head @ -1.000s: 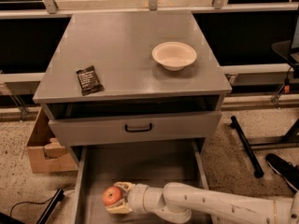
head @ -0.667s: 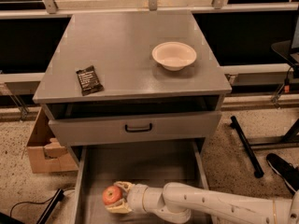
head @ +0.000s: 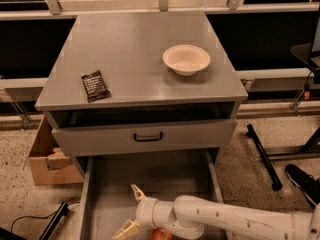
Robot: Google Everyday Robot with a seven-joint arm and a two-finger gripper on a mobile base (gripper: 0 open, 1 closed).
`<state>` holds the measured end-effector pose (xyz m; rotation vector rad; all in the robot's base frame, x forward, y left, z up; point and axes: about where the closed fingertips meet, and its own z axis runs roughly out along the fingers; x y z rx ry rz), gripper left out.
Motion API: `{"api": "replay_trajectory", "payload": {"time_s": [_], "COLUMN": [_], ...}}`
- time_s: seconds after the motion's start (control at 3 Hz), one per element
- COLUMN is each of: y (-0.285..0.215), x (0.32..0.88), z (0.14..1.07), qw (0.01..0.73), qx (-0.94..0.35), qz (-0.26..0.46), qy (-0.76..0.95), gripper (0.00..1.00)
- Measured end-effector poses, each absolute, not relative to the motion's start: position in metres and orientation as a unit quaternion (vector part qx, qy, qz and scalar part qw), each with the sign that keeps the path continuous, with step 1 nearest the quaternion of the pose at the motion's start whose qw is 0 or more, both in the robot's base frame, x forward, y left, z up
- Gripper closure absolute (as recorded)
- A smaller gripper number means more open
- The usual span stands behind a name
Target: Place apple into middle drawer
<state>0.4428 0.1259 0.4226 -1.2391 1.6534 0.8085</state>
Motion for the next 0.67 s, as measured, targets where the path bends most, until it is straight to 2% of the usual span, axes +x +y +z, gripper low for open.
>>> {"api": "replay_trajectory", "payload": {"time_s": [0.67], "y": [0.126], "x": [0.443], "z": [0.447], "qw": [0.443], "qx": [-0.51], "qz": [0.342], "qy": [0.653], "gripper": [0.0]}}
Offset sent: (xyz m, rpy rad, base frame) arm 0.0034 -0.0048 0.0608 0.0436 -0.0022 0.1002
